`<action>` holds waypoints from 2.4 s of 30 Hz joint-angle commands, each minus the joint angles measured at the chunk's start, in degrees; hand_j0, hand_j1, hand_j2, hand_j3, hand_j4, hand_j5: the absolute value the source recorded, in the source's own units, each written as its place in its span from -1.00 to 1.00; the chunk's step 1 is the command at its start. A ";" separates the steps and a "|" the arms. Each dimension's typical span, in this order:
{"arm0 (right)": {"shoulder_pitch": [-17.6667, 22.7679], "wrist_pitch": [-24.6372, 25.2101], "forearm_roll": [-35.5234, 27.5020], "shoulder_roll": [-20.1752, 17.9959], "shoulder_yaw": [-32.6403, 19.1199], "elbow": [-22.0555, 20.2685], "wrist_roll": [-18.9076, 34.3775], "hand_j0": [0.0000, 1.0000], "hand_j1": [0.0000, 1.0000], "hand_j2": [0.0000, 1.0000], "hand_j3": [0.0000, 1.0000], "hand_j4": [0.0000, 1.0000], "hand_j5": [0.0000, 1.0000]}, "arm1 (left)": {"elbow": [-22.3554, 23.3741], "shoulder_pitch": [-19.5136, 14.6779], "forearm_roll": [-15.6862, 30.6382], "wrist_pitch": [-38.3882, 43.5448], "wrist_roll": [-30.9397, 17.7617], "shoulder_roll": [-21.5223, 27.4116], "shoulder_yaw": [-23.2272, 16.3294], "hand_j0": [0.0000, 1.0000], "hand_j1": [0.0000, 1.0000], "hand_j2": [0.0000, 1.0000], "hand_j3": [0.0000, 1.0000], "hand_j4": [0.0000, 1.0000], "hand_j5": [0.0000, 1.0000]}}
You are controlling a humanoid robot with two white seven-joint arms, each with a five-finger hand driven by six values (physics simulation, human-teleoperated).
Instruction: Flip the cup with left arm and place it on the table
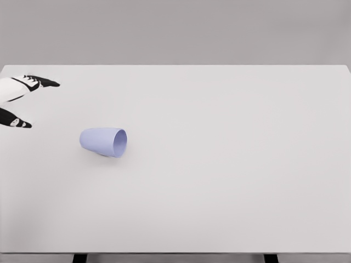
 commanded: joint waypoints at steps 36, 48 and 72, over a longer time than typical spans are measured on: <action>0.00 -0.01 -0.01 0.00 -0.06 0.00 0.02 1.00 1.00 1.00 1.00 1.00 1.00 | -15.83 0.44 -0.16 17.28 7.16 -6.25 -16.82 1.00 1.00 1.00 1.00 1.00 1.00; -0.09 -0.01 -0.01 0.00 0.02 0.00 0.02 1.00 1.00 1.00 1.00 1.00 1.00 | -15.31 0.09 -1.93 20.09 7.16 -8.10 -17.26 1.00 1.00 1.00 1.00 1.00 1.00; 0.00 -0.01 -0.01 0.00 -0.06 0.00 0.02 1.00 1.00 1.00 1.00 1.00 1.00 | -15.04 -0.26 -3.86 22.47 7.16 -9.68 -18.05 0.52 0.52 0.52 0.52 0.52 0.52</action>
